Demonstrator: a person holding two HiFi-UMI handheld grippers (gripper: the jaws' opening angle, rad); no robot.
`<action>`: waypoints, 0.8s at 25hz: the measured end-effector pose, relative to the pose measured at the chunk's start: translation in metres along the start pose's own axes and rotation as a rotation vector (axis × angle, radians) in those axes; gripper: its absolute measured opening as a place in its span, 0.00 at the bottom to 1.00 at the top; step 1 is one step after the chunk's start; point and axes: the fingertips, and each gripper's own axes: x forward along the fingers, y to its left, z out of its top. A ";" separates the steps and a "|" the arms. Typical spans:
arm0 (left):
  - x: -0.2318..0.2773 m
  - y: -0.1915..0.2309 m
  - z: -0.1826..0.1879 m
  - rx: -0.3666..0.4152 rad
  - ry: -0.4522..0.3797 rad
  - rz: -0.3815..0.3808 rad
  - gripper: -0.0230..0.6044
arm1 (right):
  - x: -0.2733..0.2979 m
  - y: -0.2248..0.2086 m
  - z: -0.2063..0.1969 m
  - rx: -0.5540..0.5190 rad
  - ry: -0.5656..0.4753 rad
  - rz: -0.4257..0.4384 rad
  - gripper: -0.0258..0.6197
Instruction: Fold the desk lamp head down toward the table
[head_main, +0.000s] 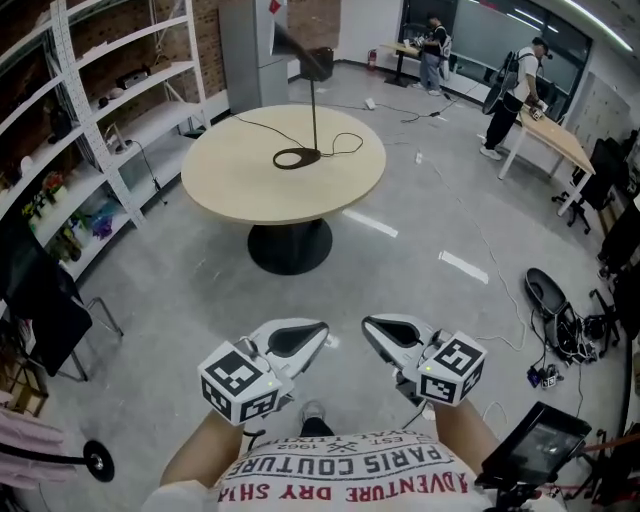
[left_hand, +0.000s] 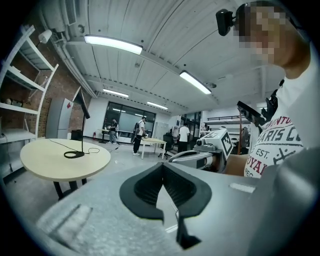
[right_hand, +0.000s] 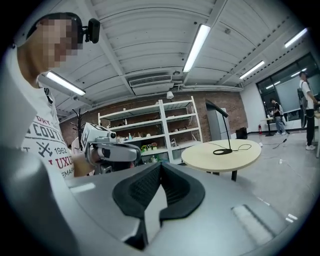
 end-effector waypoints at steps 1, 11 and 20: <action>0.002 0.014 0.005 -0.001 -0.004 -0.006 0.04 | 0.011 -0.006 0.005 0.006 -0.002 0.012 0.04; 0.019 0.127 0.055 0.032 -0.050 -0.020 0.04 | 0.089 -0.072 0.051 -0.038 -0.029 -0.017 0.05; 0.047 0.178 0.049 0.036 0.011 -0.034 0.04 | 0.122 -0.128 0.053 0.009 -0.045 -0.048 0.05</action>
